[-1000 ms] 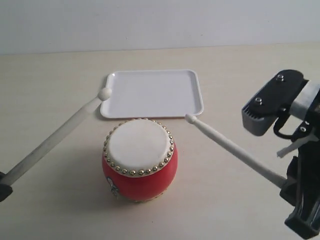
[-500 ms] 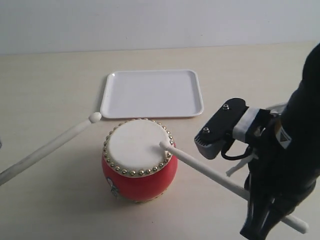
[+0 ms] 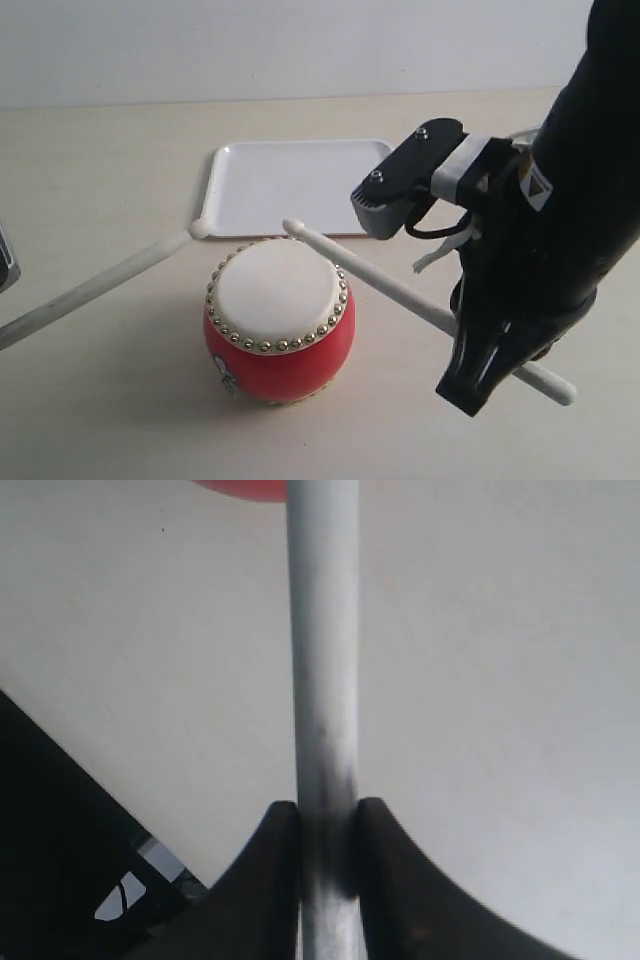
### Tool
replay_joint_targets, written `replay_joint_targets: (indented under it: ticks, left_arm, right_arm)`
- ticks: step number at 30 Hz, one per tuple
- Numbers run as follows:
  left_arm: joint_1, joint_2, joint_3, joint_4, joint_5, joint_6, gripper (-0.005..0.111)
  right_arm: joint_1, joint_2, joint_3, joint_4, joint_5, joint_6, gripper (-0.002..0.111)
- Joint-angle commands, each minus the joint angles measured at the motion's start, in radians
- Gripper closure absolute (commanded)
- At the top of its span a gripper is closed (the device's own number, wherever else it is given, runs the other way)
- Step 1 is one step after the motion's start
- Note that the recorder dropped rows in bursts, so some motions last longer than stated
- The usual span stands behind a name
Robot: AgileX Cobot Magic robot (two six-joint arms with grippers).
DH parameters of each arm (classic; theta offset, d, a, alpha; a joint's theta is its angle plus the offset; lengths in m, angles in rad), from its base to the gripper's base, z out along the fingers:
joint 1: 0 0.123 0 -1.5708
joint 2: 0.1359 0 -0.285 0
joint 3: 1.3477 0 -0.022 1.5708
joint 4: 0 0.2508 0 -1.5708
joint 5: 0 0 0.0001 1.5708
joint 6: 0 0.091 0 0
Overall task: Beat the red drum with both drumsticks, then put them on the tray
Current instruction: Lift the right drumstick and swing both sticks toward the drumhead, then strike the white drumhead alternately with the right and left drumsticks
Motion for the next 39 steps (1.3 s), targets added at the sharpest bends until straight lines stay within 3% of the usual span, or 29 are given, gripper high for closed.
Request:
replay_joint_targets:
  ticks: [1, 6, 17, 22, 30, 39]
  left_arm:
    - [-0.006, 0.003, -0.025, 0.006, -0.015, 0.001, 0.107]
    - [-0.006, 0.015, -0.042, -0.001, -0.042, 0.019, 0.107]
    - [-0.006, 0.31, -0.057, -0.027, -0.022, 0.094, 0.107]
    - [-0.006, 0.39, -0.093, -0.013, 0.064, 0.093, 0.107]
    - [-0.006, 0.196, -0.159, 0.001, 0.201, 0.078, 0.107]
    - [-0.006, 0.001, -0.148, -0.008, 0.163, 0.078, 0.107]
  right_arm:
    - [0.002, 0.101, 0.045, 0.005, 0.052, -0.008, 0.108]
    - [0.002, 0.159, 0.034, -0.036, 0.059, 0.048, 0.108]
    - [0.002, -0.095, -0.111, -0.036, 0.059, 0.071, 0.108]
    - [0.002, -0.152, -0.143, -0.036, 0.059, 0.071, 0.108]
    - [0.002, 0.023, -0.036, -0.022, 0.059, 0.038, 0.108]
    - [0.002, 0.302, -0.023, -0.038, 0.059, 0.038, 0.108]
